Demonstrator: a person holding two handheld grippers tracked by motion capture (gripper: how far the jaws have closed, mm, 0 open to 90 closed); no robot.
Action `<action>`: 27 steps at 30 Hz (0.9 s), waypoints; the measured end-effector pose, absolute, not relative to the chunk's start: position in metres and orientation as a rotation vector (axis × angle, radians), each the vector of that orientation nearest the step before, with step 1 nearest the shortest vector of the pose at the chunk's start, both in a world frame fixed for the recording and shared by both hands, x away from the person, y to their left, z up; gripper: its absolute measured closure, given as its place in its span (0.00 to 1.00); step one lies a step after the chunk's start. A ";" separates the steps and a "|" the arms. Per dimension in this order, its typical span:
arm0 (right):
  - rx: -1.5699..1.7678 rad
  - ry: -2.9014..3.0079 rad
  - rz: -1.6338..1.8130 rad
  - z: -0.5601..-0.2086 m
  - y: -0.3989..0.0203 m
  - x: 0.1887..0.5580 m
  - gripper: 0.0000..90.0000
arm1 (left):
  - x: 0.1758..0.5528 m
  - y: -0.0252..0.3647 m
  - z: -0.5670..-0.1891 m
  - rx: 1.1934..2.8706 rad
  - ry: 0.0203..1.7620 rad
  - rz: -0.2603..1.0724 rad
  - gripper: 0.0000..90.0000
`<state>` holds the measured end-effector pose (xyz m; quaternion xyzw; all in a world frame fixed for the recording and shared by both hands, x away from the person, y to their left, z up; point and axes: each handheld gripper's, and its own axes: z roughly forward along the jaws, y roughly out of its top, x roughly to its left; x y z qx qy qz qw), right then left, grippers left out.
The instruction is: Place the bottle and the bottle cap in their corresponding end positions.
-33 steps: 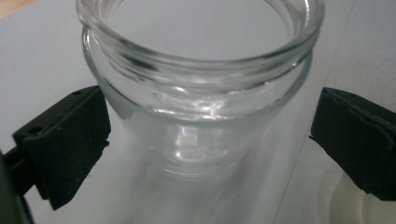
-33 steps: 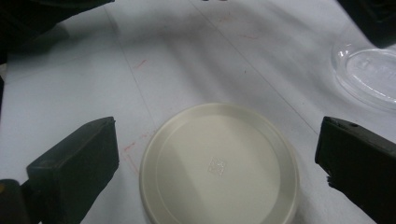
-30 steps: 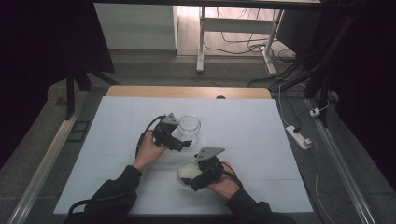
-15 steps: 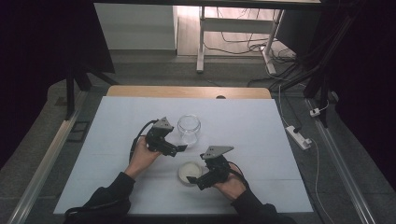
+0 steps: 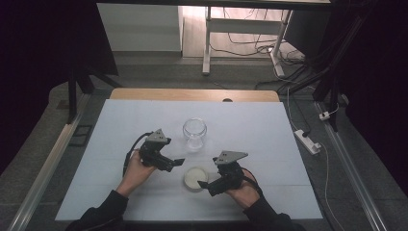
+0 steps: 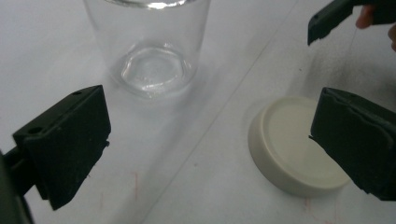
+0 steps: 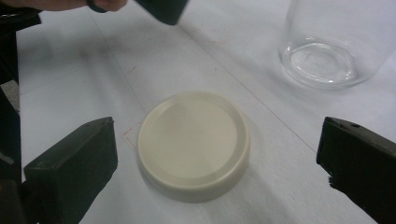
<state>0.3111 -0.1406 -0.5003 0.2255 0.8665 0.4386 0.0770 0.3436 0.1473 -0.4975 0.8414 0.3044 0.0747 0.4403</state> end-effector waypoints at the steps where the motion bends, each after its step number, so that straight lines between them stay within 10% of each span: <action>1: 0.678 2.592 1.312 -0.500 -0.142 0.311 0.00 | 0.344 0.147 -0.498 2.090 0.756 0.186 0.00; 27: 0.787 2.465 1.290 -0.487 -0.192 0.292 0.00 | 0.271 0.194 -0.500 2.051 0.847 0.182 0.00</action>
